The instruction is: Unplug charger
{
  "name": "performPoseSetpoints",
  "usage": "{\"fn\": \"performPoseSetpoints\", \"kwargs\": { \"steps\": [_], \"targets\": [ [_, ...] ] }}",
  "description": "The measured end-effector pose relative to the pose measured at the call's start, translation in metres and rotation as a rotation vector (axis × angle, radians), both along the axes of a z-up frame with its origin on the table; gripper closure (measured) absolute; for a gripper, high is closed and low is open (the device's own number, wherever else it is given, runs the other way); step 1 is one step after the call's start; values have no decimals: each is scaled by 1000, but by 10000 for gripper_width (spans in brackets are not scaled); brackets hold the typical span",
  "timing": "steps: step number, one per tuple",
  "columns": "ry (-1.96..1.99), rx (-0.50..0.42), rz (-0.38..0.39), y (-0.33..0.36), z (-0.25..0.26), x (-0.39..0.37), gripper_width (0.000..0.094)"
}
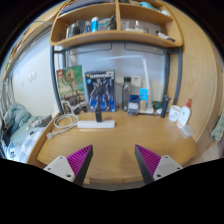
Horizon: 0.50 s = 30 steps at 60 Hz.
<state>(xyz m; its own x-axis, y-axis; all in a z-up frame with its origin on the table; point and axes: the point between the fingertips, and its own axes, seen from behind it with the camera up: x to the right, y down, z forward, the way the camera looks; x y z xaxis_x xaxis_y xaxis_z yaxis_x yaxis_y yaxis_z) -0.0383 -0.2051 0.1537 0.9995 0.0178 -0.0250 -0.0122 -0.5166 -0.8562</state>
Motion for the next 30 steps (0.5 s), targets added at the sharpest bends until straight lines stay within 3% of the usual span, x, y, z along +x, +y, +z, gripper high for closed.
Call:
{"fn": "performPoseSetpoints", "kwargs": {
  "steps": [11,23,30],
  "targets": [
    [10,-64,76,70,-83,-42,79],
    [10,-37,123,187,-108,-83,78],
    [-18,-2,97,253,-112,-85,131]
  ]
}}
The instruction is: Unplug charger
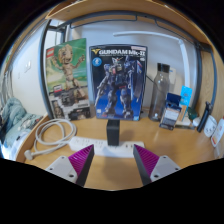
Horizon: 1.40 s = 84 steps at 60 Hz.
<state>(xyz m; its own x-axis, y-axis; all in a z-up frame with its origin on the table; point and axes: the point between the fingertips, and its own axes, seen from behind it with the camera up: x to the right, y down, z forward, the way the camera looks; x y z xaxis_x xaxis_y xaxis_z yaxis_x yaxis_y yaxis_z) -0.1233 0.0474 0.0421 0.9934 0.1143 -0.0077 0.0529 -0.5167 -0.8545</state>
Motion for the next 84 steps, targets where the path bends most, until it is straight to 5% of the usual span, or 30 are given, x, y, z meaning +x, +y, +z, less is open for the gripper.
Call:
{"fn": "performPoseSetpoints", "kwargs": {
  "steps": [7,14,24,29,32,38,43,51,60,72,84],
  "targets": [
    [17,70,-3,50,8,-6,313],
    [-2,67,18,71,-1,-8,683],
    [2,49,12,76,-3,-7,774],
    [41,-48,7,77,-2,-8,822],
    [101,0,18,85,44,-4,824],
    [78,263,-21,94,205,46,824],
    [63,302,-77,81,267,96,826],
    [-16,167,-178,56,243,181,827],
    [-124,-66,-279,15,139,273,827],
    [-170,-396,-294,-42,18,332,828],
    [-274,-538,-303,-62,-36,376,826]
  ]
}}
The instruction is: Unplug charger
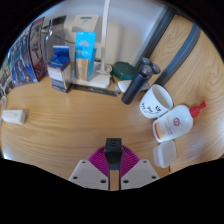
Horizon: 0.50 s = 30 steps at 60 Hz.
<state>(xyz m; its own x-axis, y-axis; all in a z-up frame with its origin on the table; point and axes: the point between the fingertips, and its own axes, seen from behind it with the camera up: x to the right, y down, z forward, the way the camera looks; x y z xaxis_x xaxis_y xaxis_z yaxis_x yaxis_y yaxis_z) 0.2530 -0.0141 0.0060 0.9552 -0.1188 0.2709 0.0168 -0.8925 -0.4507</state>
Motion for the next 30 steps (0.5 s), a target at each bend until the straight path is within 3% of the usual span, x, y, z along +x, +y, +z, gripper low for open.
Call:
{"fn": "performPoseSetpoints", "kwargs": {
  "steps": [6,16,23,25,30],
  "targets": [
    [-23,-2,-15,2,-10,11,814],
    [-49,13,-19,11,-10,16,713],
    [-48,29,-38,14,-10,17,554],
    [-56,42,-49,14,-7,18,437],
    [-70,84,-47,16,7,17,401]
  ]
}}
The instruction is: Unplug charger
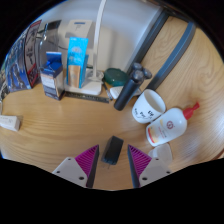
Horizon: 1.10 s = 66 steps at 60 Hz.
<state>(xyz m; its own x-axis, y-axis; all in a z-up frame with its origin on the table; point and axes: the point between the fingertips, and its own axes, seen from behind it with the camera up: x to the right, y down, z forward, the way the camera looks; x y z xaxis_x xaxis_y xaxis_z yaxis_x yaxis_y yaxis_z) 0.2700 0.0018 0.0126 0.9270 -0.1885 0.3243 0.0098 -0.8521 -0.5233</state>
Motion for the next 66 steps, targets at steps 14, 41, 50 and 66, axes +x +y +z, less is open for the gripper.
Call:
{"fn": "performPoseSetpoints", "kwargs": {
  "steps": [14,41,50,66],
  "targets": [
    [56,242,12,10,106,-45,142],
    [251,615,217,-34,253,-273,108],
    [319,574,269,-60,237,-334,107],
    [330,572,333,-82,241,-374,110]
  ]
}}
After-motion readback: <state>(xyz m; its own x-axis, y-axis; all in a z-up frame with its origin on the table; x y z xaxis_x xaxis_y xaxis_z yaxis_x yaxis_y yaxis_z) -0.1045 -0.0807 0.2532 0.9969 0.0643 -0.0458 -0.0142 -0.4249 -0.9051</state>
